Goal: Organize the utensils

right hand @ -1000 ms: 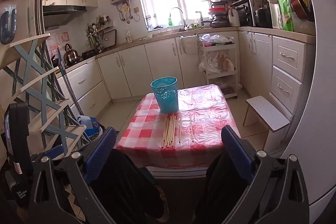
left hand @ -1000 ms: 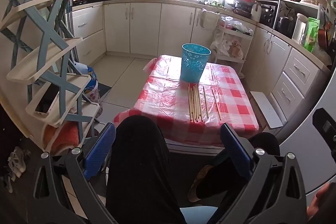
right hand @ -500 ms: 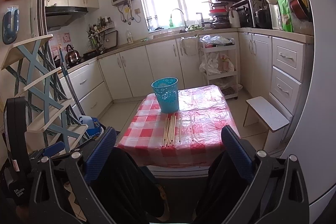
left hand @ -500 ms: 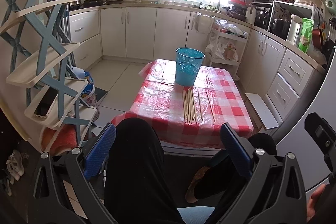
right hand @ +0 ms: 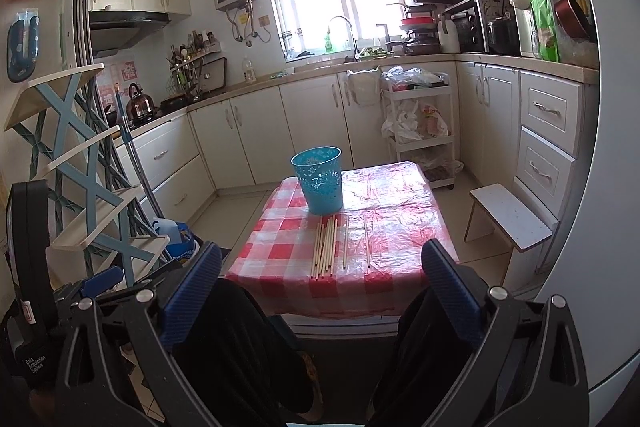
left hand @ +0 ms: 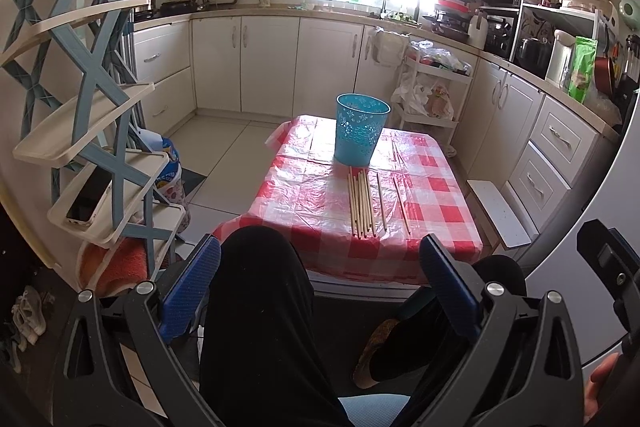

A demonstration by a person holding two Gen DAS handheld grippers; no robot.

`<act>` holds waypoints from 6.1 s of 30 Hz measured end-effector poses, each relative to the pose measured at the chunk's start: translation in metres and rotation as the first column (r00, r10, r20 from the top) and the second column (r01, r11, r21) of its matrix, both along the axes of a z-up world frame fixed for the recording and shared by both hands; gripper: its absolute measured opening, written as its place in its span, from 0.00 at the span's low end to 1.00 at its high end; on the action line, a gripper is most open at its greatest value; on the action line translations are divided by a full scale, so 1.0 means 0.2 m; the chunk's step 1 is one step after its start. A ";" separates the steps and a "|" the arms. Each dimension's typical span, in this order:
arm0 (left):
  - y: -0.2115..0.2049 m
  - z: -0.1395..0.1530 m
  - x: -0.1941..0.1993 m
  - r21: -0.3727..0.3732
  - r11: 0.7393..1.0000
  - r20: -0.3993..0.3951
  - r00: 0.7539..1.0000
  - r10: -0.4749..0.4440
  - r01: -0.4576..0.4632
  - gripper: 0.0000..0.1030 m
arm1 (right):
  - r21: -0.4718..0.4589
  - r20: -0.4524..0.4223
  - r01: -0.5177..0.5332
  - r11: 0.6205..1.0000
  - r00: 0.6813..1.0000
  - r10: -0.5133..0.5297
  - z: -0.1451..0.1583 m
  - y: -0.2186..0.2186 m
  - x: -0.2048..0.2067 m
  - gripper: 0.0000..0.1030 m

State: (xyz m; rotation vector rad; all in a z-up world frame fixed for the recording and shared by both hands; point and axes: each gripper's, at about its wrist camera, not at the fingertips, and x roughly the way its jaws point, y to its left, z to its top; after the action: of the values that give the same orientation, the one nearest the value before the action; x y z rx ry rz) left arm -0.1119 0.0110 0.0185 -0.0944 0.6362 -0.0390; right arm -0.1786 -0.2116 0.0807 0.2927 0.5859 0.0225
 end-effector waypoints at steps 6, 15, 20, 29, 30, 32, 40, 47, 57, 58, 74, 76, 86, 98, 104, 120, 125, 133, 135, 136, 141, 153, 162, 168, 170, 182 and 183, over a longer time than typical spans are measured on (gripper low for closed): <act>0.00 0.00 0.00 0.000 1.000 0.000 1.000 0.002 -0.002 0.93 | 0.000 -0.001 0.001 1.000 1.000 -0.001 0.00 0.01 -0.01 0.93; -0.01 0.00 0.00 0.000 1.000 0.001 1.000 0.001 -0.001 0.93 | 0.000 -0.001 0.000 1.000 1.000 0.000 0.00 0.01 -0.01 0.93; -0.01 0.00 0.00 0.000 1.000 0.001 1.000 0.001 -0.001 0.93 | 0.000 -0.001 0.000 1.000 1.000 0.000 0.00 0.01 0.00 0.93; -0.01 0.00 -0.01 0.001 1.000 0.001 1.000 0.002 -0.002 0.93 | 0.001 -0.002 0.000 1.000 1.000 0.000 0.00 0.01 0.00 0.93; -0.01 0.00 -0.01 0.001 1.000 0.002 1.000 0.003 -0.003 0.93 | 0.001 -0.003 0.000 1.000 1.000 0.000 0.00 0.01 -0.01 0.93; -0.01 -0.01 -0.01 0.001 1.000 0.001 1.000 0.003 -0.003 0.93 | 0.001 -0.003 -0.001 1.000 1.000 0.001 0.00 0.01 -0.01 0.93; -0.01 -0.04 0.00 0.004 1.000 -0.014 1.000 -0.001 0.001 0.93 | 0.000 -0.011 -0.005 1.000 1.000 0.005 -0.02 0.04 0.00 0.93; -0.01 -0.12 0.16 0.017 1.000 -0.067 0.998 0.009 -0.008 0.93 | -0.017 -0.042 -0.022 1.000 0.999 0.021 -0.10 0.04 0.13 0.93; 0.00 -0.28 0.55 0.024 0.999 -0.157 0.987 0.036 -0.033 0.93 | 0.026 -0.118 -0.024 0.999 0.993 0.027 -0.30 -0.02 0.46 0.93; 0.00 -0.29 0.60 0.027 0.999 -0.165 0.986 0.030 -0.026 0.93 | 0.029 -0.123 -0.021 0.999 0.992 0.024 -0.32 -0.03 0.50 0.93; -0.08 -0.47 1.14 0.012 1.000 -0.234 0.972 0.004 -0.001 0.93 | 0.065 -0.209 -0.033 0.997 0.977 0.046 -0.61 -0.10 0.97 0.93; -0.10 -0.51 1.21 0.016 1.000 -0.244 0.970 -0.011 0.015 0.93 | 0.069 -0.220 -0.041 0.997 0.974 0.055 -0.66 -0.11 1.04 0.93; -0.16 -0.77 1.58 0.001 1.000 -0.314 0.949 -0.022 0.024 0.93 | 0.082 -0.372 -0.099 0.992 0.920 0.122 -1.11 -0.19 1.53 0.55; -0.35 -1.05 2.03 0.027 0.996 -0.381 0.922 -0.066 0.083 0.79 | 0.011 -0.536 -0.204 0.979 0.825 0.178 -1.57 -0.14 1.95 0.19; -0.44 -1.15 2.13 0.053 0.988 -0.419 0.901 -0.112 0.147 0.68 | 0.020 -0.526 -0.207 0.978 0.830 0.186 -1.62 -0.16 1.96 0.13; -0.45 -1.22 2.18 0.133 0.976 -0.445 0.890 -0.097 0.173 0.57 | 0.037 -0.515 -0.210 0.977 0.834 0.198 -1.60 -0.17 1.96 0.09; -0.49 -1.21 2.19 0.126 0.962 -0.454 0.876 -0.162 0.243 0.24 | 0.083 -0.515 -0.216 0.973 0.827 0.228 -1.61 -0.17 1.96 0.06; -0.51 -1.20 2.24 0.086 0.952 -0.496 0.841 -0.215 0.294 0.05 | 0.082 -0.520 -0.223 0.971 0.822 0.233 -1.61 -0.17 1.97 0.06; -0.46 -1.17 2.24 0.039 0.957 -0.499 0.835 -0.232 0.288 0.05 | 0.095 -0.518 -0.222 0.970 0.821 0.238 -1.61 -0.18 1.97 0.05; -0.44 -1.13 2.22 0.024 0.958 -0.483 0.843 -0.238 0.285 0.05 | 0.107 -0.517 -0.214 0.971 0.822 0.239 -1.61 -0.18 1.97 0.05; -0.33 -0.85 2.12 -0.033 0.962 -0.351 0.898 -0.265 0.271 0.05 | 0.186 -0.507 -0.162 0.969 0.829 0.235 -1.62 -0.25 1.98 0.05; -0.31 0.07 2.19 -0.107 0.958 0.387 0.899 -0.206 0.266 0.05 | 0.236 -0.511 -0.121 0.964 0.828 0.230 -1.64 -0.28 1.97 0.05; -0.43 -0.01 2.60 -0.170 0.970 0.416 0.905 -0.087 0.172 0.05 | 0.263 -0.509 -0.112 0.958 0.828 0.236 -1.65 -0.31 1.97 0.05; -0.44 -0.27 2.69 -0.146 0.981 0.357 0.932 -0.065 0.124 0.05 | 0.279 -0.511 -0.105 0.954 0.825 0.241 -1.65 -0.32 1.98 0.05; -0.44 -0.33 2.69 -0.122 0.985 0.339 0.938 -0.073 0.121 0.05 | 0.283 -0.511 -0.104 0.954 0.825 0.242 -1.65 -0.32 1.98 0.05; -0.34 -0.53 2.53 -0.035 0.994 0.156 0.983 -0.098 0.104 0.19 | 0.297 -0.496 -0.103 0.949 0.833 0.246 -1.64 -0.30 1.97 0.05; -0.32 -0.52 2.49 -0.040 0.994 0.150 0.984 -0.093 0.100 0.21 | 0.297 -0.492 -0.103 0.949 0.836 0.244 -1.63 -0.30 1.97 0.05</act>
State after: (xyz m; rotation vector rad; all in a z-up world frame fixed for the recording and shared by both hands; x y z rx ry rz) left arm 0.3868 -0.0531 -0.0846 -0.1057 0.4916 -0.1538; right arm 0.2147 -0.2725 -0.2454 0.5075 1.1626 0.2048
